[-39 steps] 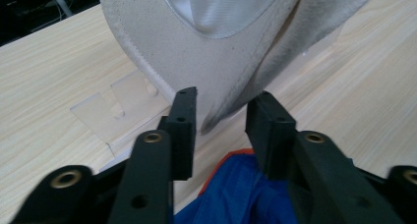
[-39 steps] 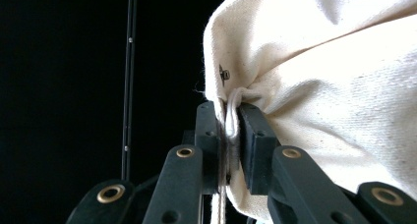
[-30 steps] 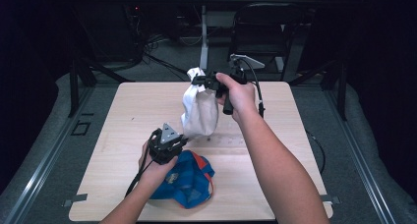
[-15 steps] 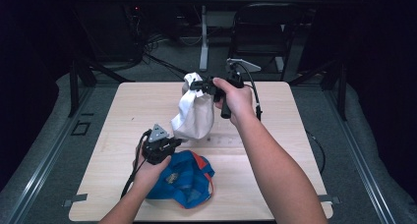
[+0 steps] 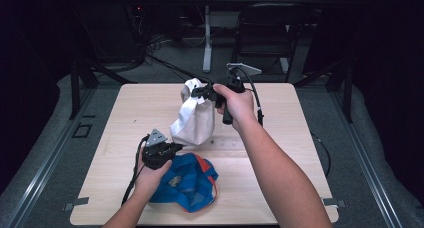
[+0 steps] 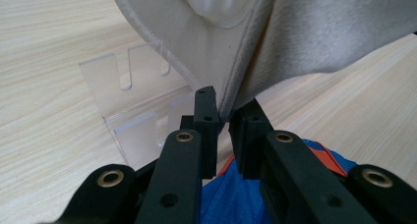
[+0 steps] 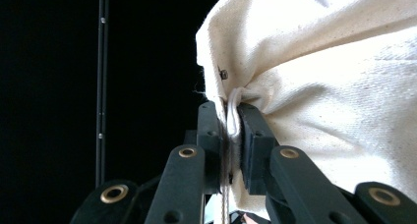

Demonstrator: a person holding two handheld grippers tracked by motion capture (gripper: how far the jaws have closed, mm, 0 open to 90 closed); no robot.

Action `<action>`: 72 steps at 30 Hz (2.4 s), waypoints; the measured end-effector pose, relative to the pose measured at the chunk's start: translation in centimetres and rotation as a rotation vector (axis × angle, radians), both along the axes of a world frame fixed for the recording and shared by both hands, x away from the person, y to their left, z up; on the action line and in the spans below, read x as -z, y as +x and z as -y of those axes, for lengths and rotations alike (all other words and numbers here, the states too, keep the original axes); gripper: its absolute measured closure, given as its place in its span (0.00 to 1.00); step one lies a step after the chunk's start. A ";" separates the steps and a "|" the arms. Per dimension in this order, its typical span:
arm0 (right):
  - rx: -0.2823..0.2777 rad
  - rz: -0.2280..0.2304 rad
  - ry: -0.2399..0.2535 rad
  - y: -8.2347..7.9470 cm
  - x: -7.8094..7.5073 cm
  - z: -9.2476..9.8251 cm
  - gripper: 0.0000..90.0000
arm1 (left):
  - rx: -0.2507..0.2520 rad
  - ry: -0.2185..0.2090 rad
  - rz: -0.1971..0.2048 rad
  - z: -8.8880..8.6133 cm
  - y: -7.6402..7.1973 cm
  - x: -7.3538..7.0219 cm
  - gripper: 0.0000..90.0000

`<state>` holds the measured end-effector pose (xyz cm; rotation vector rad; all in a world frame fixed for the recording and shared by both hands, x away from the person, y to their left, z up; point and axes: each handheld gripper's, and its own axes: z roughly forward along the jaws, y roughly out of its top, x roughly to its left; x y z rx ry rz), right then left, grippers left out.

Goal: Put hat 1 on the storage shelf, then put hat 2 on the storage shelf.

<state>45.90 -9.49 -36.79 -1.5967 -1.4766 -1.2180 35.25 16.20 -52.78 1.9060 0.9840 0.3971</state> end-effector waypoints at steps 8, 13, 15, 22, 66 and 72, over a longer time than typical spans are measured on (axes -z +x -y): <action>-0.028 0.002 -0.055 -0.1 0.5 -0.9 0.91 | 0.012 0.029 -0.052 -0.1 0.0 1.1 0.92; -0.017 -0.007 -0.056 -0.1 1.2 -0.6 0.91 | -0.002 0.008 -0.044 0.0 0.1 1.5 0.92; -0.012 -0.009 -0.054 0.0 1.4 -0.3 0.91 | -0.007 0.008 -0.050 0.0 0.1 1.5 0.91; 0.002 -0.008 -0.061 -0.1 2.0 0.6 0.88 | -0.018 0.025 -0.057 0.0 -0.2 1.5 0.85; -0.049 0.311 -0.384 -9.7 6.7 7.1 0.61 | -0.144 0.012 -0.105 -8.2 -4.5 1.5 0.55; -0.065 0.313 -0.378 -10.9 9.0 7.1 0.61 | -0.141 0.020 -0.116 -8.3 -4.5 1.6 0.55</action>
